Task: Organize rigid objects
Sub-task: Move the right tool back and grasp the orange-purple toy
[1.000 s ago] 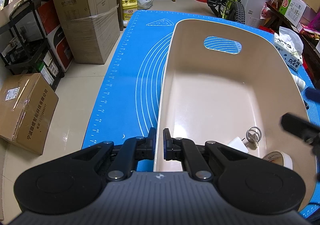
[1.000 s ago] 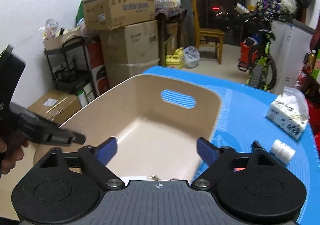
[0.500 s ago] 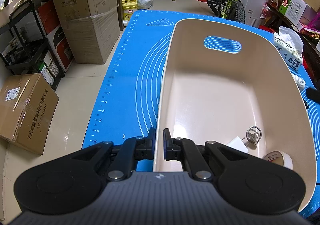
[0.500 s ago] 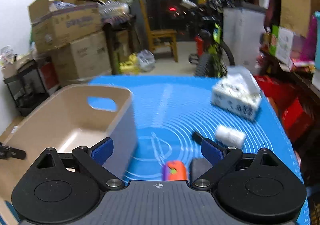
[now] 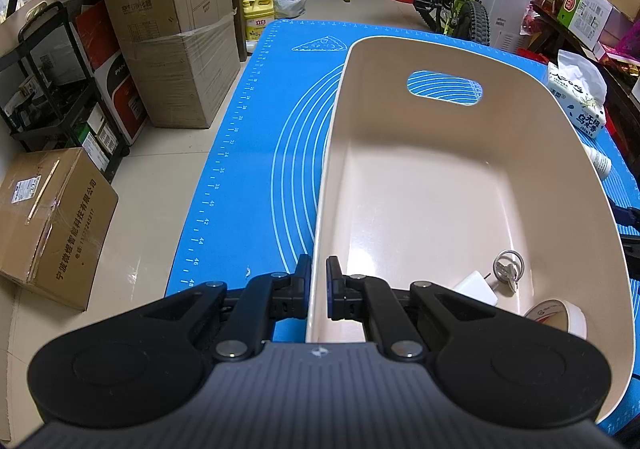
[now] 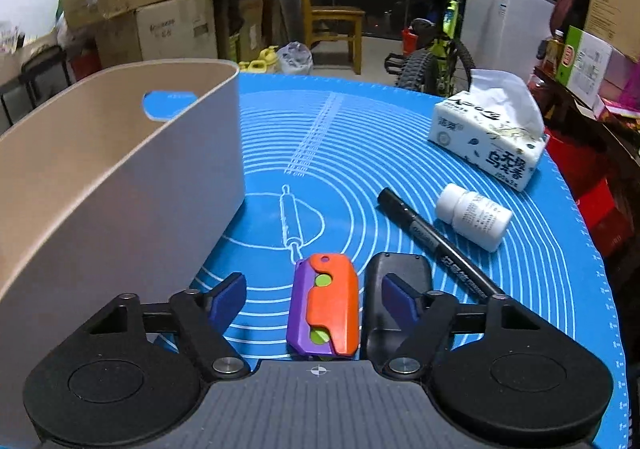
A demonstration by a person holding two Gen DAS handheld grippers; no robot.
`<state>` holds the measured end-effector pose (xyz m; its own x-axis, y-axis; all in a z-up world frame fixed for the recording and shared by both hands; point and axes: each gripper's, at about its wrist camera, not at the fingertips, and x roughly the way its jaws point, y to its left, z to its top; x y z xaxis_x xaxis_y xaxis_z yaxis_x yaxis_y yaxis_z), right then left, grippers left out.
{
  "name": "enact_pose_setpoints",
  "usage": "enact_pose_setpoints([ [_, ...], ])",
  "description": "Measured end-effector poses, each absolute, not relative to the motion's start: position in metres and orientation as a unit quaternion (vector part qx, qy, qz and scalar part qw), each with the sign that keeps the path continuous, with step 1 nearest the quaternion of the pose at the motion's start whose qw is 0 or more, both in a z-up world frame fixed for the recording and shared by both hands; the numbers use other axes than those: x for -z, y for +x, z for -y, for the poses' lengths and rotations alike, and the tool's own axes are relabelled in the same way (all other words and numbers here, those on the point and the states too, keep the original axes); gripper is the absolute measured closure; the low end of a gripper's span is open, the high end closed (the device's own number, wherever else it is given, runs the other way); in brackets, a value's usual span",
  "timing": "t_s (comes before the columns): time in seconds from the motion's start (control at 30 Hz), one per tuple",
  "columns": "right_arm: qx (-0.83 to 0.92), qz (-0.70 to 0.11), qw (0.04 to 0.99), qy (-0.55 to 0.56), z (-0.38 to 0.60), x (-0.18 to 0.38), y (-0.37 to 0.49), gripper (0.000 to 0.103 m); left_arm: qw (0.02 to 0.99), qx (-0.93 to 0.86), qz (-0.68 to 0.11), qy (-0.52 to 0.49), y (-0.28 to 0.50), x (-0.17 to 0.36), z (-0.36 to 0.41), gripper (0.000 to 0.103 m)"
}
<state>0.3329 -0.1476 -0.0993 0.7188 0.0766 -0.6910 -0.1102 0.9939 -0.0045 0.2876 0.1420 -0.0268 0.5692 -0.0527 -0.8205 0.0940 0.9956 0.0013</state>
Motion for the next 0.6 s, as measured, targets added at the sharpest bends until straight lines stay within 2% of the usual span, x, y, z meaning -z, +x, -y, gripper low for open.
enact_pose_setpoints([
  [0.3,-0.044,-0.381,0.922,-0.054,0.143,0.115,0.345,0.045,0.885,0.042,-0.463,0.026,0.288,0.027,-0.142,0.095],
  [0.4,-0.04,-0.382,0.922,-0.059,0.141,0.118,0.346,0.049,0.885,0.042,-0.462,0.027,0.288,0.027,-0.142,0.095],
  [0.43,-0.041,-0.381,0.922,-0.057,0.142,0.119,0.345,0.057,0.885,0.042,-0.462,0.026,0.288,0.027,-0.142,0.095],
  [0.6,-0.045,-0.381,0.921,-0.063,0.139,0.119,0.343,0.057,0.885,0.042,-0.462,0.027,0.288,0.027,-0.142,0.095],
])
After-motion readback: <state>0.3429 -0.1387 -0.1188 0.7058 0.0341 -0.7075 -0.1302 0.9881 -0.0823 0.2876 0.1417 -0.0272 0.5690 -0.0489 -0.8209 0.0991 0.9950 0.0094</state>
